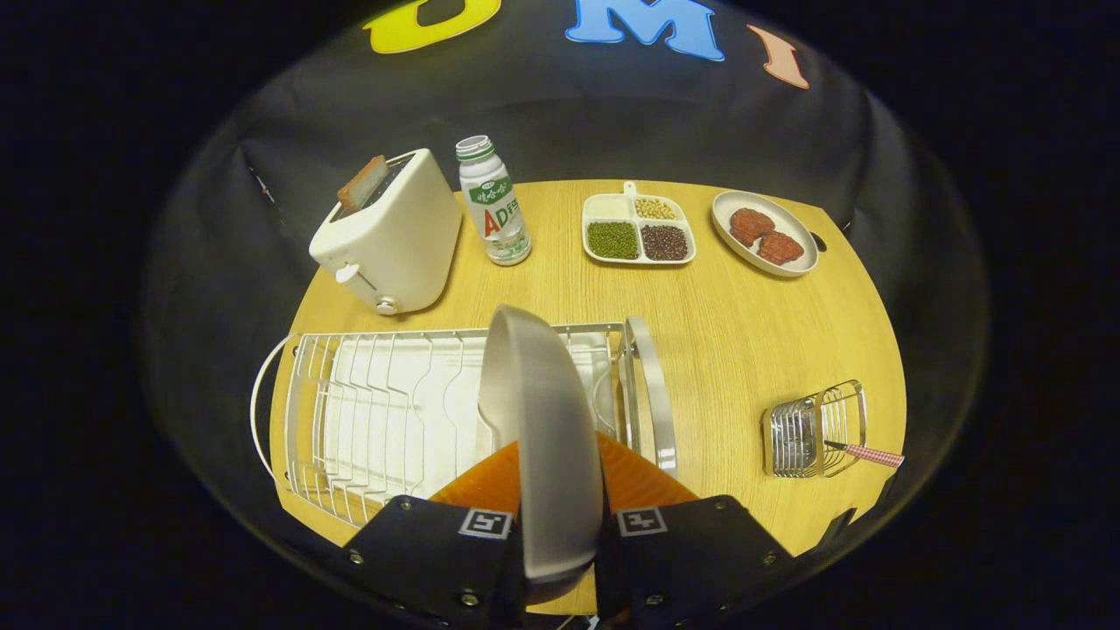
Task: Take the plate from the dish rack, then take the spoon from the basket and place it into the plate.
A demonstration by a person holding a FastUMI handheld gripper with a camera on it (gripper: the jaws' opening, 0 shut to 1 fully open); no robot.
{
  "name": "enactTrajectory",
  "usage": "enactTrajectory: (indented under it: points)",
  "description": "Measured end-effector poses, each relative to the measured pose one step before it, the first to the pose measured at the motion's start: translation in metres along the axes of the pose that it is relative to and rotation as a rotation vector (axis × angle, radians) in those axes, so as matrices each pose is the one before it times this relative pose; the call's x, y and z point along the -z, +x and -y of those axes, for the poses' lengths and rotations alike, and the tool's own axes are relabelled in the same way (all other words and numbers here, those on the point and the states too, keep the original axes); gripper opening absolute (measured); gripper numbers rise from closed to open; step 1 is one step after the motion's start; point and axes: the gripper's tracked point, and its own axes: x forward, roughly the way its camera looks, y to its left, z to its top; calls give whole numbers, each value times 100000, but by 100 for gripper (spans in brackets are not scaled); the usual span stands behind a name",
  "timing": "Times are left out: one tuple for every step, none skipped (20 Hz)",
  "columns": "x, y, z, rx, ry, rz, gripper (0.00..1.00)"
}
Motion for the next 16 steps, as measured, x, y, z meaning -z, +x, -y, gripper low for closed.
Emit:
enactTrajectory:
  points:
    - [-210, -275, -66, 1610, -323, 858, 29]
    - [-224, -207, 109, 2637, 429, 1412, 29]
    - [-418, -359, -18, 2425, -308, 1291, 29]
    - [-134, -329, 32, 2042, -1563, 877, 29]
    - [-305, -330, -34, 1632, -3272, 865, 29]
    - [-415, -146, 57, 1572, -2270, 1647, 29]
    - [-290, -110, 19, 1325, -1650, 648, 29]
    - [-209, -342, 224, 669, -1847, 956, 29]
    - [-523, -315, 335, 1255, -650, 971, 29]
    - [-148, -31, 311, 581, 453, 1268, 29]
    - [-262, -316, 246, -252, 939, 363, 29]
    - [53, -283, 244, -1237, 993, -1, 29]
    - [-145, -421, 221, -1620, 1316, 306, 29]
    - [-136, -498, 481, -1343, 1007, 482, 29]
    - [-192, -756, 565, -982, 679, 613, 29]
    - [-30, -695, 634, -1106, 561, 632, 29]
